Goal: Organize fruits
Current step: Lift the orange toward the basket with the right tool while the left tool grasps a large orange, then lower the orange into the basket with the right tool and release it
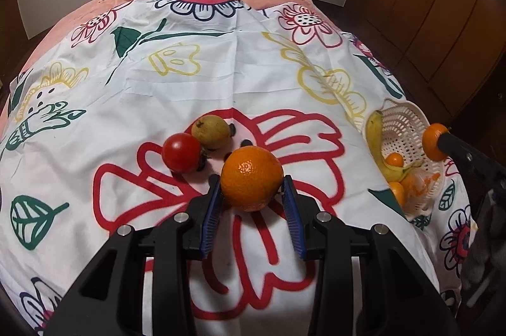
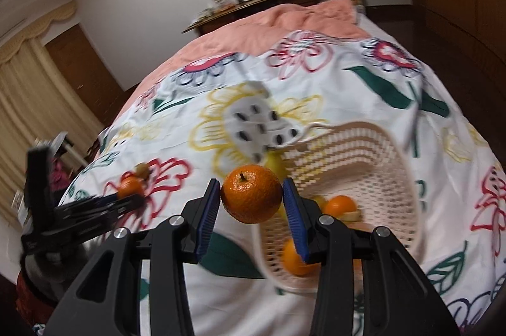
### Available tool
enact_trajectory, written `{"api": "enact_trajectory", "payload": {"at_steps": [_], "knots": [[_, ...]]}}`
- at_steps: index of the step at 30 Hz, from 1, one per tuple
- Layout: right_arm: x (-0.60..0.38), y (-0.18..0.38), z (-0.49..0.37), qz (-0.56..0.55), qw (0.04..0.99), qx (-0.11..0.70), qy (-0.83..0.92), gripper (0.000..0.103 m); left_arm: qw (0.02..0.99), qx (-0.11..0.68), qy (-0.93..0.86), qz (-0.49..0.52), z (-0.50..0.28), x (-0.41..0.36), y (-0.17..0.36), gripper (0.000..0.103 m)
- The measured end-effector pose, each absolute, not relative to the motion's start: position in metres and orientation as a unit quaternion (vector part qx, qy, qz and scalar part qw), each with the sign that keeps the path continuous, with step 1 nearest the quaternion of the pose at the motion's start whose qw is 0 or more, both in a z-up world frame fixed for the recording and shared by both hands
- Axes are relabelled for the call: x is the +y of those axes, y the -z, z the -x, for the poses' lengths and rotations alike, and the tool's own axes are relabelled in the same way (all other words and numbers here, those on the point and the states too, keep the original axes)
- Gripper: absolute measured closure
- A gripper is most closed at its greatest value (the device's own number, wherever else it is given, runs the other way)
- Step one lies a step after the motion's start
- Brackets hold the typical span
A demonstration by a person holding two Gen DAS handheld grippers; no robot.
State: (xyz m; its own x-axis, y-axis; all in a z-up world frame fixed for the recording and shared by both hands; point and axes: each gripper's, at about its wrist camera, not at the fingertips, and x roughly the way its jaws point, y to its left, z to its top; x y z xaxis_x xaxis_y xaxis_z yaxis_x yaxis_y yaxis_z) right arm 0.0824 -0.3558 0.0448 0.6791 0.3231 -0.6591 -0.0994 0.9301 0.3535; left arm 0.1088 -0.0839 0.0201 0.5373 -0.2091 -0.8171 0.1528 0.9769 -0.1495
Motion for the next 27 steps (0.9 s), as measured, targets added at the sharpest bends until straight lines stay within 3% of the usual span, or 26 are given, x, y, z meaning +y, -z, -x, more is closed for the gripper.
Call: {"api": "enact_trajectory", "payload": {"at_steps": [15,27], "knots": [[-0.406,-0.012,-0.092,-0.200,0.890,0.406,-0.053,0.061,0.882,0.452,0.134,0.012,-0.094,-0.107,-0.040,0.064],[-0.409,-0.017,-0.090,-0.213,0.893,0.394,-0.048,0.061,0.883,0.447,0.144,0.006,-0.093,-0.116,-0.045,0.064]]}}
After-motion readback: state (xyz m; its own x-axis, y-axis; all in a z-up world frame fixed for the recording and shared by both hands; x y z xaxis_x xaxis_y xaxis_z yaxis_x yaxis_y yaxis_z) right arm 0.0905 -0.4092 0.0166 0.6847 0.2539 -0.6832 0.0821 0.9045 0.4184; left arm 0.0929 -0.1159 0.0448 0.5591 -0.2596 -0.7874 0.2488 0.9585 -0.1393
